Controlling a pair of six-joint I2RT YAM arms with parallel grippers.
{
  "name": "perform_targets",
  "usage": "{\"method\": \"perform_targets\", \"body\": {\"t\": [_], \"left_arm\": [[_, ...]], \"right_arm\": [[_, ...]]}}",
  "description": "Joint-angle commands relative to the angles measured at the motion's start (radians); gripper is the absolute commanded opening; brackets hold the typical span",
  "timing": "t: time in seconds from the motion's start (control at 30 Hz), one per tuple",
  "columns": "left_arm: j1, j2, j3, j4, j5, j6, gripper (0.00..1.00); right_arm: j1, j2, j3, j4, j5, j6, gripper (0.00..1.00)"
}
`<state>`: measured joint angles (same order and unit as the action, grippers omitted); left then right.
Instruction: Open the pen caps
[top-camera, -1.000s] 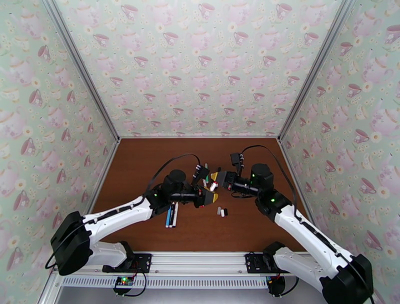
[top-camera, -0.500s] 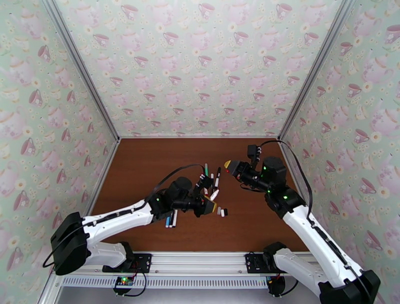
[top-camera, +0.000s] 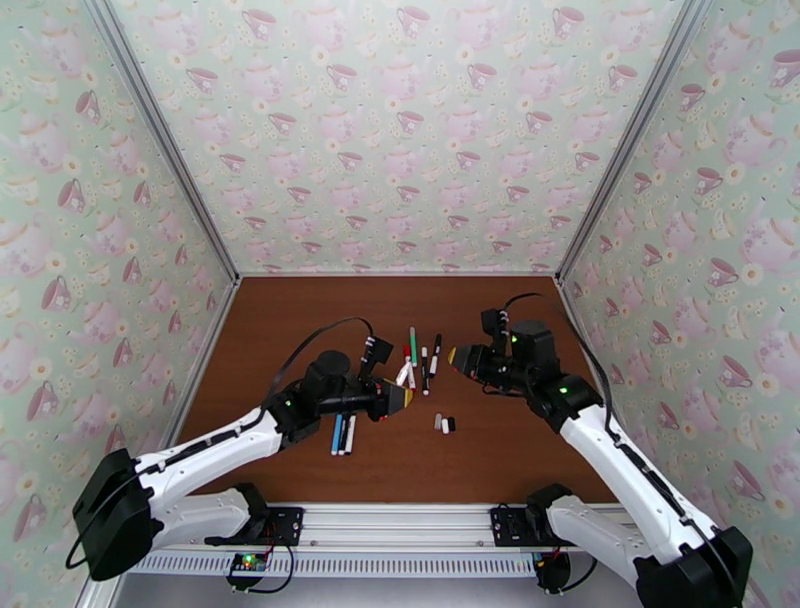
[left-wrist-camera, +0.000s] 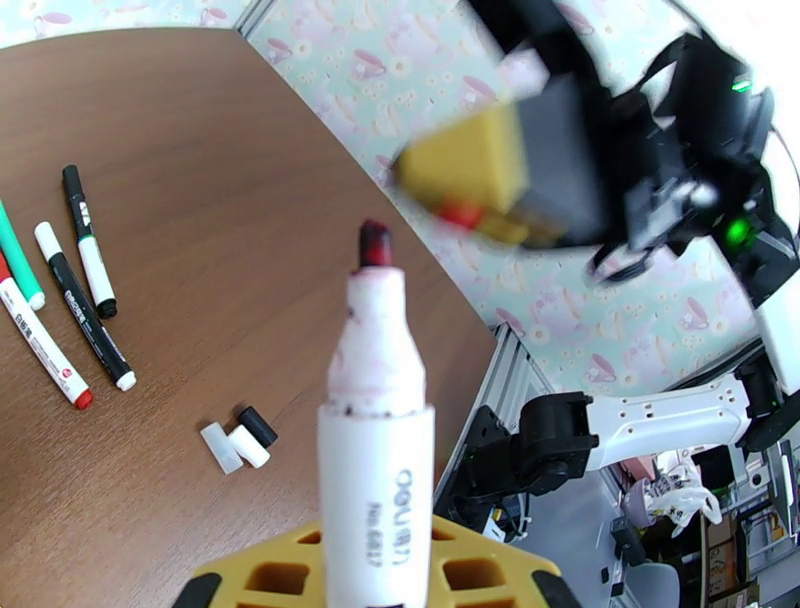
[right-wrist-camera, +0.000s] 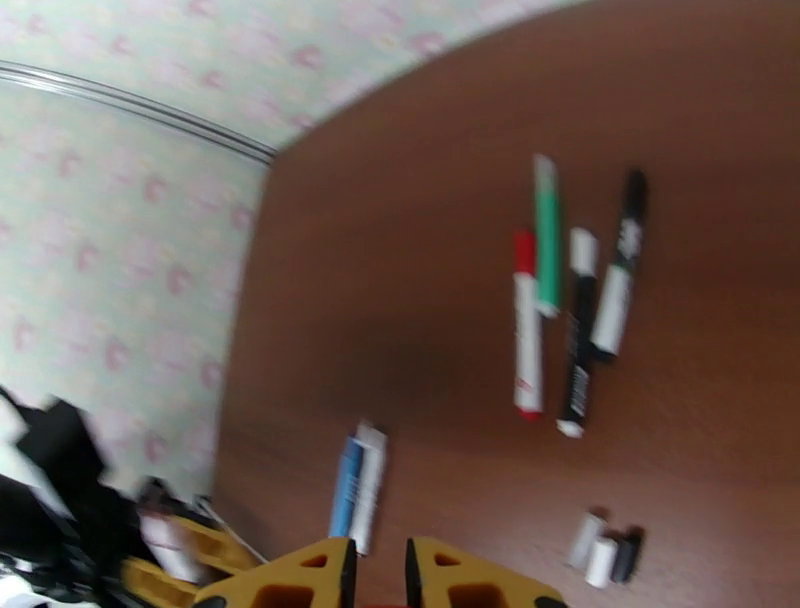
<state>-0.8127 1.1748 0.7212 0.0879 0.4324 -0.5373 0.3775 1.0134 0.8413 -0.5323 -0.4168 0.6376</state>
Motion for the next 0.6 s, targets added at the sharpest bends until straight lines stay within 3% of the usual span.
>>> {"method": "perform_targets", "body": {"t": [0.0,0.27,0.57], "left_arm": [[0.003,-0.026,-0.026,0.004,-0.037,-0.018,0.00],[0.003,-0.014,-0.025,0.000,-0.015,-0.016,0.00],[-0.006,0.001,-0.025,-0.006,-0.017,-0.009,0.00]], "right_arm": [[0.006,0.020,-0.074,-0.136,0.046,-0.087,0.05],[0.006,0.120,-0.201,-0.059,0.024,-0.108,0.08],[0.004,0.288,-0.182,-0.044,0.050,-0.174,0.14]]}}
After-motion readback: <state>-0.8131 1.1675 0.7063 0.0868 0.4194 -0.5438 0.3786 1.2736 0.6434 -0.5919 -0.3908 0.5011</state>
